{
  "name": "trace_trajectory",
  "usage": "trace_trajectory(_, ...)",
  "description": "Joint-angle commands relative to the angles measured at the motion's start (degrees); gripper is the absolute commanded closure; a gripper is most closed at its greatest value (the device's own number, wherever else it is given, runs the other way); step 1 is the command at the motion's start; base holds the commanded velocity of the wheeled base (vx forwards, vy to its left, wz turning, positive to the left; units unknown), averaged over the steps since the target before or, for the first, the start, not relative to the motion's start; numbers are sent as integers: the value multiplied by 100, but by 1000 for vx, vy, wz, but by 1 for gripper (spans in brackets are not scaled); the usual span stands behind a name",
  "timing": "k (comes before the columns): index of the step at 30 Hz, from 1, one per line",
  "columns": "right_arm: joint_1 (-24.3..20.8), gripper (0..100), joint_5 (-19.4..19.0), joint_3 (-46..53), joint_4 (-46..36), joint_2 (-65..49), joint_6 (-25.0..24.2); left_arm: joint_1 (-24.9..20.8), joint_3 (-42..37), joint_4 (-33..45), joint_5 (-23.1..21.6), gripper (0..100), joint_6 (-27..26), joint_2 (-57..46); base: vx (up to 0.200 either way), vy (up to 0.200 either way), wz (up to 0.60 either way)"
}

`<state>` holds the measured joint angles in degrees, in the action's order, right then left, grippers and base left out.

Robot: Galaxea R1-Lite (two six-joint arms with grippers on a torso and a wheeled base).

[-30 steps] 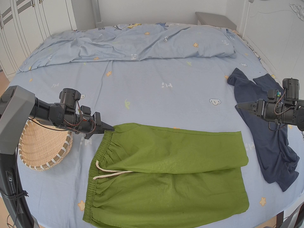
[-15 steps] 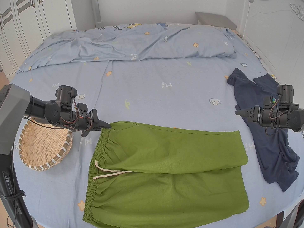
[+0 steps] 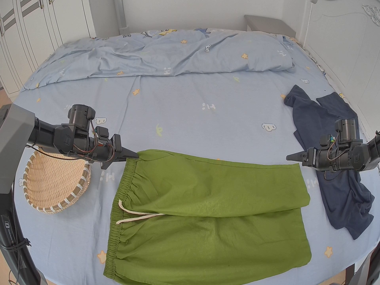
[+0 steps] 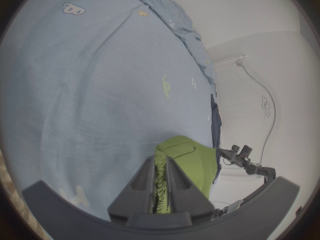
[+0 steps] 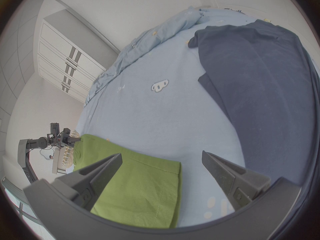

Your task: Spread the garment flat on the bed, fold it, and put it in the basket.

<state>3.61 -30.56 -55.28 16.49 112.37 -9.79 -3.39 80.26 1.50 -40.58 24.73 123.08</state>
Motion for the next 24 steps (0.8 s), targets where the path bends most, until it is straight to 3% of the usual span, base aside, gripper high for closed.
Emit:
trace_trajectory(1, -80, 0, -2, 18, 3, 118, -5, -4, -2, -1, 6, 100, 5, -21, 0, 0, 0)
trace_trajectory(9, -159, 0, -11, 44, 38, 118, -49, -13, -2, -1, -2, 100, 5, -21, 0, 0, 0)
trace_trajectory(10, -159, 100, -11, 35, 47, 118, -49, -13, -2, -1, -2, 100, 5, -21, 0, 0, 0)
trace_trajectory(24, -124, 100, -11, 18, 56, 118, -58, -21, -11, 8, -2, 100, -4, -38, 0, 0, 0)
